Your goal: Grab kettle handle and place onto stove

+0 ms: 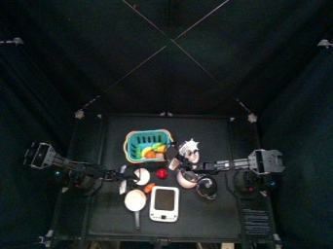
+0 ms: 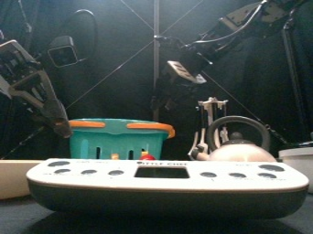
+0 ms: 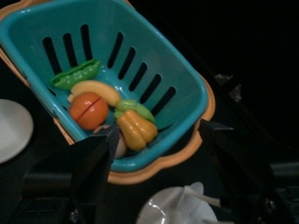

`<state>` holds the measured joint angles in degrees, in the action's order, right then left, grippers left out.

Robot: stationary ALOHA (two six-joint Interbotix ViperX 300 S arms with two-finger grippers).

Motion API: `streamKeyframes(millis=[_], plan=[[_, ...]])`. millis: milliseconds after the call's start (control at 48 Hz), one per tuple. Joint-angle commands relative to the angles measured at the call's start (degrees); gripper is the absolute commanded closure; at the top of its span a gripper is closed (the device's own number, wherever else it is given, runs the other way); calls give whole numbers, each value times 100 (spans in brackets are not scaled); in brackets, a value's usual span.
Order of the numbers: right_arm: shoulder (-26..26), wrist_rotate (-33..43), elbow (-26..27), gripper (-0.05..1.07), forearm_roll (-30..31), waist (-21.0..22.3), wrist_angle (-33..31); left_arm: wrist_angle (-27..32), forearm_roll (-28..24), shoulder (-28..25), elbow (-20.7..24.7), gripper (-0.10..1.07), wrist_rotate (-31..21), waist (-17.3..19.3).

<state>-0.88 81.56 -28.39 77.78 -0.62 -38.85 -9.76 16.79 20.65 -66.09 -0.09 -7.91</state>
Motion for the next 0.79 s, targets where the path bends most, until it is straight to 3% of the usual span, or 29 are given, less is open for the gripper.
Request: streamKeyframes(millis=[0, 271, 562, 771], plan=[[-545, 35, -158, 1, -141, -431, -519, -53, -18, 18, 88, 13, 9, 18], [-1283, 53, -791, 1, -659, -1450, -1160, -53, -246, 26, 114, 13, 44, 79], [-1494, 53, -1143, 1, -1521, -2101, -1503, -105, -316, 70, 167, 13, 26, 352], [-1564, 62, -1204, 1, -1828, -2628, -2127, -501, -316, 70, 176, 13, 35, 413]])
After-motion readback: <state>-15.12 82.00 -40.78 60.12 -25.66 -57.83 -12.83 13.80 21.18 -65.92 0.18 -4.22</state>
